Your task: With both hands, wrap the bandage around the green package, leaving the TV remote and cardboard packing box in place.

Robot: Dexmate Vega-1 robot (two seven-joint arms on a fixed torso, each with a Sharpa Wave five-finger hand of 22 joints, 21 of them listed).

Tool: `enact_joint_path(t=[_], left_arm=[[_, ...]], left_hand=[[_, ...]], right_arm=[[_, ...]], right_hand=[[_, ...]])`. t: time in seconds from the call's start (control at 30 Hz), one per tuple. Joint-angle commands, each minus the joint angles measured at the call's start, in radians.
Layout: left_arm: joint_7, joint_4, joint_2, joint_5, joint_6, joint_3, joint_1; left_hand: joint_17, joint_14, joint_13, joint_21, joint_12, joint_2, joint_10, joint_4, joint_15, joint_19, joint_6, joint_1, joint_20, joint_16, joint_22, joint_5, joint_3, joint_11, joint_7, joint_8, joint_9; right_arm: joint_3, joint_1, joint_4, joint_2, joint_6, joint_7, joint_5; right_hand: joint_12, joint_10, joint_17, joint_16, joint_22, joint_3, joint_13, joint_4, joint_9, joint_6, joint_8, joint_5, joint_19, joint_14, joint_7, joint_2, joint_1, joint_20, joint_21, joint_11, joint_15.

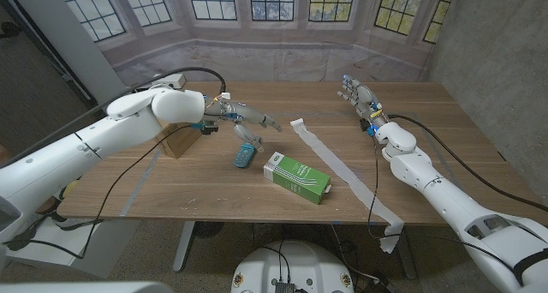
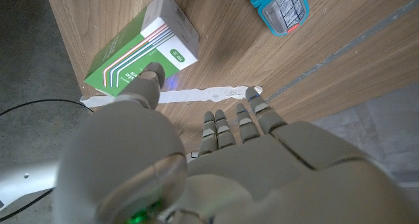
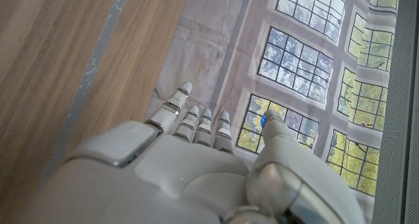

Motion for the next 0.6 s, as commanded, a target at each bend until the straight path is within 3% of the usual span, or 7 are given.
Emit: enact_joint_path(t=[0.03, 0.6], left_arm=[[0.027, -0.091, 0.007, 0.130, 0.044, -0.013, 0.055], [0.071, -0.209, 0.027, 0.231, 0.172, -0.050, 0.170]], left_hand=[[0.004, 0.003, 0.007, 0.008, 0.014, -0.007, 0.006, 0.006, -0.001, 0.009, -0.001, 0.014, 0.001, 0.006, 0.005, -0.005, -0.010, 0.016, 0.007, 0.002, 0.005], [0.007, 0.025, 0.023, 0.012, 0.037, -0.014, 0.022, 0.021, 0.000, 0.017, 0.010, 0.006, 0.003, 0.013, 0.007, -0.009, -0.030, 0.032, 0.024, 0.002, 0.007]], right_arm=[[-0.002, -0.006, -0.033, -0.025, -0.022, -0.002, -0.009], [-0.006, -0.016, -0.041, -0.045, -0.036, 0.016, -0.010]], right_hand=[[0.004, 0.002, 0.003, 0.007, 0.002, 0.001, 0.001, -0.004, 0.003, -0.004, -0.003, -0.003, 0.009, 0.005, 0.006, 0.000, 0.012, -0.042, 0.000, 0.009, -0.003], [0.003, -0.002, 0.004, 0.005, 0.002, -0.001, 0.002, -0.006, 0.003, -0.012, -0.006, -0.003, 0.008, 0.002, 0.011, 0.000, 0.013, -0.041, -0.001, 0.011, 0.002]])
